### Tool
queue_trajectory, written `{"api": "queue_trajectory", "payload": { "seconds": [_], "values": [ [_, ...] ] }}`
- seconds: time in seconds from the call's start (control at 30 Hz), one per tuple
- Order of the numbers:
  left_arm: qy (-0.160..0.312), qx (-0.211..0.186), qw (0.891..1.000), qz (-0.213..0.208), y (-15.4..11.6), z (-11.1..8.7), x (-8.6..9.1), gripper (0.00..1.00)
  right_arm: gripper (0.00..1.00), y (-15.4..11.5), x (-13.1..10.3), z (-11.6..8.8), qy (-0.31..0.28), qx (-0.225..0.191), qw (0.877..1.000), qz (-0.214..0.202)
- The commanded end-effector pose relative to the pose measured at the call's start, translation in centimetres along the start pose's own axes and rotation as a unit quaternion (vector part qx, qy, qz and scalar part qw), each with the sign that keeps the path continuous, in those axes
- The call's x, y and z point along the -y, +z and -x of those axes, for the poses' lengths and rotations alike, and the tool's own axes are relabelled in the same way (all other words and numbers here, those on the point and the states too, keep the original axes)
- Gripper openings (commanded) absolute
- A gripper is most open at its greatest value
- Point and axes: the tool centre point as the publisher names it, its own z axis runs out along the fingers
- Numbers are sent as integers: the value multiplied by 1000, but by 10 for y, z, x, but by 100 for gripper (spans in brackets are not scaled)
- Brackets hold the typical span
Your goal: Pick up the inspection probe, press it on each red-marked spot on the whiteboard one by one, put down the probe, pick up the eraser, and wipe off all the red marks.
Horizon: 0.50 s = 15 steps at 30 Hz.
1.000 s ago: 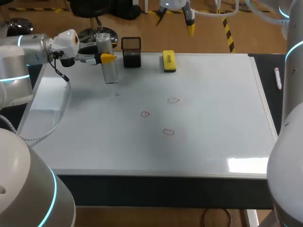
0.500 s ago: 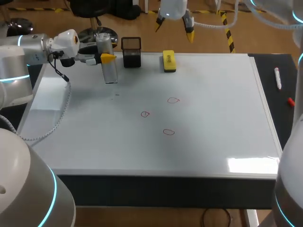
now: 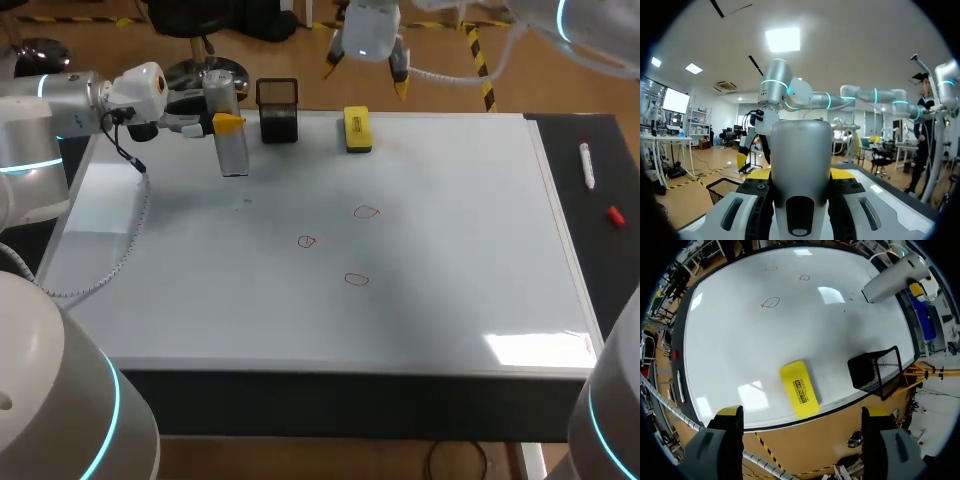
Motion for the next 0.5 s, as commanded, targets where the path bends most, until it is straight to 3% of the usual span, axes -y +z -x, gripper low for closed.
{"api": "queue_trajectory", "payload": {
  "seconds": [0.03, 0.27, 0.5],
  "values": [
    [0, 0, 1000, 0, 1, 0, 1, 0, 100, 7, -6, -3, -18, -2, 1000, -24],
    [0, 0, 1000, 0, 1, 0, 1, 0, 100, 17, -6, -1, -40, -6, 999, -12],
    [0, 0, 1000, 0, 1, 0, 1, 0, 100, 6, -1, -1, -12, 5, 1000, -16]
  ]
}}
